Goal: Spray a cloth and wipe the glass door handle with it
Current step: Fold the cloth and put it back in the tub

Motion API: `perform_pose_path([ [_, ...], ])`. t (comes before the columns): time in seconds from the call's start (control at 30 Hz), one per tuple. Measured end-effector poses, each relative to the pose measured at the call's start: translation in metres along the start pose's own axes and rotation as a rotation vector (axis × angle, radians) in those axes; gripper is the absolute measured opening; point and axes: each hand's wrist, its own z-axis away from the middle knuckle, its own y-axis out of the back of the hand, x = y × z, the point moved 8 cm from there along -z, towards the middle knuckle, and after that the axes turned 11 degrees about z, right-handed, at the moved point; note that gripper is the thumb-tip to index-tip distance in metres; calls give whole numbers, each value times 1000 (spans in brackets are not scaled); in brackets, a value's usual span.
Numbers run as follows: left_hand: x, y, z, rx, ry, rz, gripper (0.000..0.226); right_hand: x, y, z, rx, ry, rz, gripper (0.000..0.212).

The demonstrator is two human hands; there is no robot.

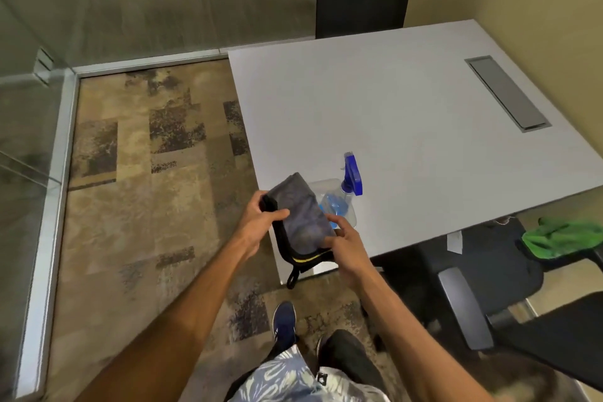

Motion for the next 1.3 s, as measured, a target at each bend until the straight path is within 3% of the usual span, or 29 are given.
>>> perform_pose_path([
  [0.2, 8, 0, -51, -4, 9, -152, 42, 13, 0, -29, 128, -77, -78, 59],
  [0.3, 7, 0, -69, 15, 0, -261, 46, 5, -3, -32, 215, 84, 169, 58],
  [0.4, 15, -4, -82, 24, -77, -452, 39, -1, -7, -39, 296, 212, 417, 39],
  [0.63, 22, -13, -106, 40, -180, -917, 41, 5, -21, -60, 132, 257, 674, 53],
  [0.77, 22, -20, -109, 31, -217, -982, 40, 8, -23, -65, 88, 331, 779, 46],
  [0.9, 22, -21, -106, 36, -230, -1070, 40, 9, -31, -71, 73, 428, 1025, 52],
  [1.1, 18, -27, -105, 17, -267, -1198, 29, 11, -43, -90, -11, 390, 1265, 36],
  [1.3, 14, -38, -104, -35, -370, -1312, 40, 9, -53, -109, -52, 394, 1325, 38],
])
